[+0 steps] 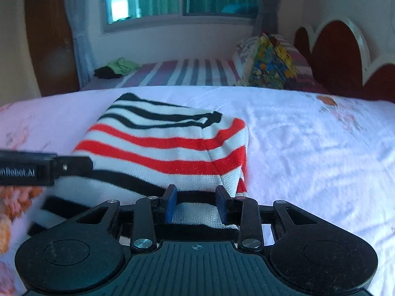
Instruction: Fold small clothes
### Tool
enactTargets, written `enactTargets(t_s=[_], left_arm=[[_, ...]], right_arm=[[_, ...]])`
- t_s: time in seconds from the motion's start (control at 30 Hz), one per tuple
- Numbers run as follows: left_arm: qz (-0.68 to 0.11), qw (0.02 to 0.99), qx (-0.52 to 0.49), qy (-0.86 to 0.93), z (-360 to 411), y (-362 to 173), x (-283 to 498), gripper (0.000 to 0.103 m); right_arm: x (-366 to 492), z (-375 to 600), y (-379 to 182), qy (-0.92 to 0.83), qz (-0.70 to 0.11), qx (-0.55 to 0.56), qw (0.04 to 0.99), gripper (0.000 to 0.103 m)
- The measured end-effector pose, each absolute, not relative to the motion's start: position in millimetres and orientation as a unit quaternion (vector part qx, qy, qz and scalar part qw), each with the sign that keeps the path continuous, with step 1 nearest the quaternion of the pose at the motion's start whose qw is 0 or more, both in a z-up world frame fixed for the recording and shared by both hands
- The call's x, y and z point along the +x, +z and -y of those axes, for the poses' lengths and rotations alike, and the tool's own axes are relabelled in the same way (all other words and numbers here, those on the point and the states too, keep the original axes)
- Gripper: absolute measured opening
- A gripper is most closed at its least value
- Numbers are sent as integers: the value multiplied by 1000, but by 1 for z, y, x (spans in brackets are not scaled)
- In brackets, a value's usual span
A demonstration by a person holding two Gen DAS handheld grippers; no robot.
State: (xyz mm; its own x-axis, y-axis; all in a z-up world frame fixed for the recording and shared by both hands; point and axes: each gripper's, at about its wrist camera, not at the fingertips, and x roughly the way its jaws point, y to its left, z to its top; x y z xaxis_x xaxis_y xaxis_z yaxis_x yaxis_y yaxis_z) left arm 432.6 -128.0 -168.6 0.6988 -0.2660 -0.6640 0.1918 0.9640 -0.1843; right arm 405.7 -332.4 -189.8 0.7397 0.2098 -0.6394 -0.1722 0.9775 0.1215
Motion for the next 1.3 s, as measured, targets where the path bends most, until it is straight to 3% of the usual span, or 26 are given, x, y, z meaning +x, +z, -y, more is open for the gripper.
enactTargets(t_s=[0.13, 0.33, 0.4, 0.5, 0.6, 0.73, 1.1, 1.13, 1.17, 1.23, 1.3], left_arm=[[-364, 919, -36, -149, 126, -158, 406, 66], [-419, 894, -10, -156, 133, -194, 385, 69], [-422, 894, -30, -146, 127, -195, 385, 72], [-419, 896, -26, -143, 128, -187, 378, 68], [-414, 898, 0, -150, 134, -186, 371, 70], [-424, 895, -19, -133, 132, -193, 371, 76], [-419, 901, -26, -109, 132, -170, 372, 76], [-414, 904, -28, -107, 133, -166, 373, 77], [-410, 905, -29, -105, 134, -161, 375, 80], [-404, 909, -28, -105, 137, -155, 380, 82], [-397, 912, -27, -102, 140, -149, 388, 83]], right_arm=[[375, 332, -172, 117, -320, 23, 940, 33], [357, 332, -203, 74, -368, -21, 926, 33], [351, 333, -202, 67, -366, -19, 928, 33], [331, 332, -186, 59, -347, 3, 936, 33], [326, 324, -197, 53, -370, -40, 926, 33], [330, 338, -201, 51, -389, 6, 920, 33], [336, 362, -180, 130, -388, 25, 912, 34], [340, 364, -175, 136, -384, 27, 913, 40], [343, 367, -170, 139, -379, 29, 914, 59], [353, 373, -161, 145, -363, 43, 919, 78], [363, 376, -157, 155, -360, 52, 918, 78]])
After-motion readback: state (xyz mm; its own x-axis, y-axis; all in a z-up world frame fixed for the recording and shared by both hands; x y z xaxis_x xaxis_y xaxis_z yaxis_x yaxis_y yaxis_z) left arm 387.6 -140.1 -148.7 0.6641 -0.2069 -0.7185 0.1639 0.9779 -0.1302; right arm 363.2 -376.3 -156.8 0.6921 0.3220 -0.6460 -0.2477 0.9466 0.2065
